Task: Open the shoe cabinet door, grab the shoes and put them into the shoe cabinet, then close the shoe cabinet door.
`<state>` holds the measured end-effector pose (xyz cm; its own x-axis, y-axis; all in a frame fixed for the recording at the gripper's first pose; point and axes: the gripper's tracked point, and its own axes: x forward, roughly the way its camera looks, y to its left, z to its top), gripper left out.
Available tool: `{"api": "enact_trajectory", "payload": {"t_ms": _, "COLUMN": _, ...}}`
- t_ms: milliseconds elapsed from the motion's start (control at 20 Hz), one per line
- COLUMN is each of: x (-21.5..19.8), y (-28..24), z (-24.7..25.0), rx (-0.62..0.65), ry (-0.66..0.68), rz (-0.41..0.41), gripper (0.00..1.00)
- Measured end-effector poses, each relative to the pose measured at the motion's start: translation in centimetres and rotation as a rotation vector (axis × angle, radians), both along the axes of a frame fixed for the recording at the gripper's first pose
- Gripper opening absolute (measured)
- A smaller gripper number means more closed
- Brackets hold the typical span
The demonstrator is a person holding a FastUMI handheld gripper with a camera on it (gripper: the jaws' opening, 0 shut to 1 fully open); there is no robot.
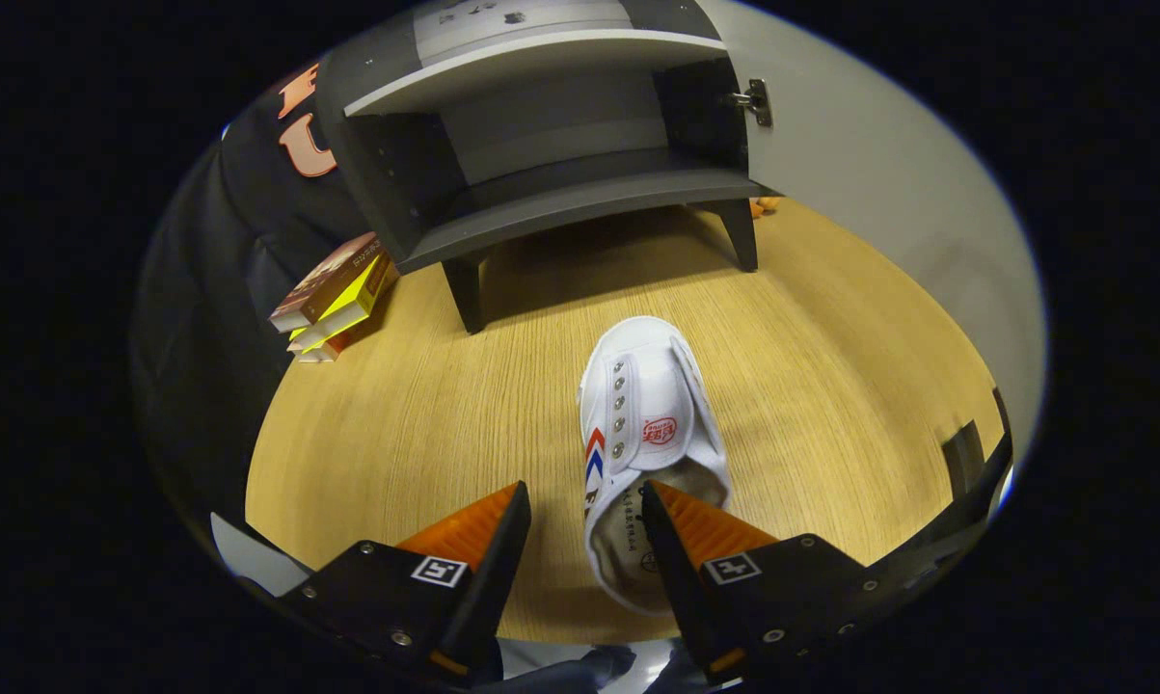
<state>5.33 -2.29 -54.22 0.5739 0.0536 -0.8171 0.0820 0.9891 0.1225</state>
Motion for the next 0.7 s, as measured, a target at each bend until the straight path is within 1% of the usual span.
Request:
{"api": "enact_trajectory", "payload": {"t_ms": 100, "x": 0.3, "y": 0.0, "z": -0.4, "rx": 0.007, "ry": 0.002, "rz": -0.004, "gripper": 0.62}}
{"api": "enact_trajectory", "payload": {"t_ms": 150, "x": 0.5, "y": 0.1, "z": -0.5, "rx": 0.010, "ry": 0.002, "rz": -0.005, "gripper": 0.49}}
{"api": "enact_trajectory", "payload": {"t_ms": 200, "x": 0.4, "y": -0.2, "z": -0.7, "rx": 0.005, "ry": 0.009, "rz": -0.004, "gripper": 0.42}}
{"api": "enact_trajectory", "payload": {"t_ms": 250, "x": 0.3, "y": -0.5, "z": -0.8, "rx": -0.001, "ry": 0.019, "rz": -0.003, "gripper": 0.30}}
{"api": "enact_trajectory", "payload": {"t_ms": 300, "x": 0.3, "y": -0.5, "z": -0.9, "rx": 0.003, "ry": 0.025, "rz": -0.003, "gripper": 0.24}}
{"api": "enact_trajectory", "payload": {"t_ms": 350, "x": 0.4, "y": -0.5, "z": -0.7, "rx": 0.009, "ry": 0.024, "rz": -0.005, "gripper": 0.13}}
{"api": "enact_trajectory", "payload": {"t_ms": 400, "x": 0.3, "y": -0.5, "z": -0.8, "rx": 0.010, "ry": 0.024, "rz": -0.006, "gripper": 0.09}}
{"api": "enact_trajectory", "payload": {"t_ms": 450, "x": 0.3, "y": -0.5, "z": -0.7, "rx": 0.008, "ry": 0.031, "rz": 0.000, "gripper": 0.02}}
{"api": "enact_trajectory", "payload": {"t_ms": 500, "x": 0.3, "y": -0.6, "z": -0.7, "rx": 0.007, "ry": 0.037, "rz": 0.007, "gripper": 0.00}}
{"api": "enact_trajectory", "payload": {"t_ms": 600, "x": 0.5, "y": -0.6, "z": -0.1, "rx": 0.003, "ry": 0.033, "rz": 0.016, "gripper": 0.00}}
{"api": "enact_trajectory", "payload": {"t_ms": 700, "x": 1.2, "y": -1.1, "z": 1.8, "rx": -0.021, "ry": -0.021, "rz": 0.014, "gripper": 0.00}}
